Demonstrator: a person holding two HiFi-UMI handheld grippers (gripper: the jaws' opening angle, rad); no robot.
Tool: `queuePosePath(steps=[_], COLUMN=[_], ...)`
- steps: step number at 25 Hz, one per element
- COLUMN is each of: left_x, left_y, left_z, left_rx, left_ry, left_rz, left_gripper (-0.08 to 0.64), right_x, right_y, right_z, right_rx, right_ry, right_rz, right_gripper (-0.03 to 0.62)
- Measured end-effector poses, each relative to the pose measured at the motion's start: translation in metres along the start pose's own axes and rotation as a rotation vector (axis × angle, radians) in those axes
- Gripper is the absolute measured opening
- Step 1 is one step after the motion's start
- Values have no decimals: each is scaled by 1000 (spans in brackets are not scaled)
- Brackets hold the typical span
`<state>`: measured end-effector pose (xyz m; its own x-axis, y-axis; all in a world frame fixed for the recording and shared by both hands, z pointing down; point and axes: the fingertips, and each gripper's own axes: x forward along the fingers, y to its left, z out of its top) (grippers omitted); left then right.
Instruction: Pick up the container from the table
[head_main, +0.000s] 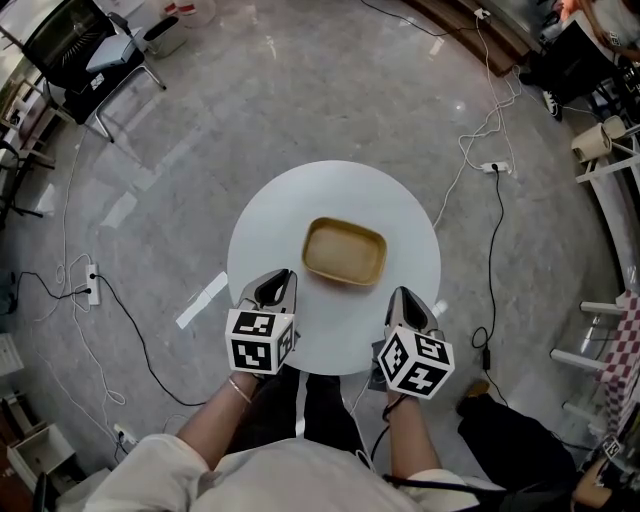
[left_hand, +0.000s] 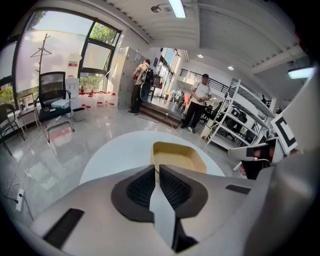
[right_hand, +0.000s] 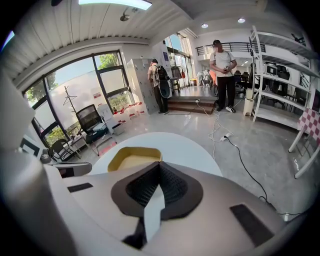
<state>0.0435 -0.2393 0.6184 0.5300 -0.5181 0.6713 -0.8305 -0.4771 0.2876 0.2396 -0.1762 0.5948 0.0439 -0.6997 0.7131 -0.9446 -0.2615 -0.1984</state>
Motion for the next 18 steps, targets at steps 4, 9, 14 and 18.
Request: queuePosePath(steps=[4,9,14,18], left_x=[5,12,19,29], left_y=[3,7,13,14], left_z=[1,4,4,3], left_rx=[-3,-8,-11,-12], left_ry=[2,8,22,40], left_rz=[4,-1,-8,-34], left_gripper=[20,32,94,130], right_x=[3,7,12,17], right_y=[-2,-4,-1,-1], right_z=[-1,-2,-3,-5], right_rx=[3,8,12,15], right_ry=[5,12,19,27], right_rz=[-4,-11,-20,-28], right_gripper=[25,25,25,25])
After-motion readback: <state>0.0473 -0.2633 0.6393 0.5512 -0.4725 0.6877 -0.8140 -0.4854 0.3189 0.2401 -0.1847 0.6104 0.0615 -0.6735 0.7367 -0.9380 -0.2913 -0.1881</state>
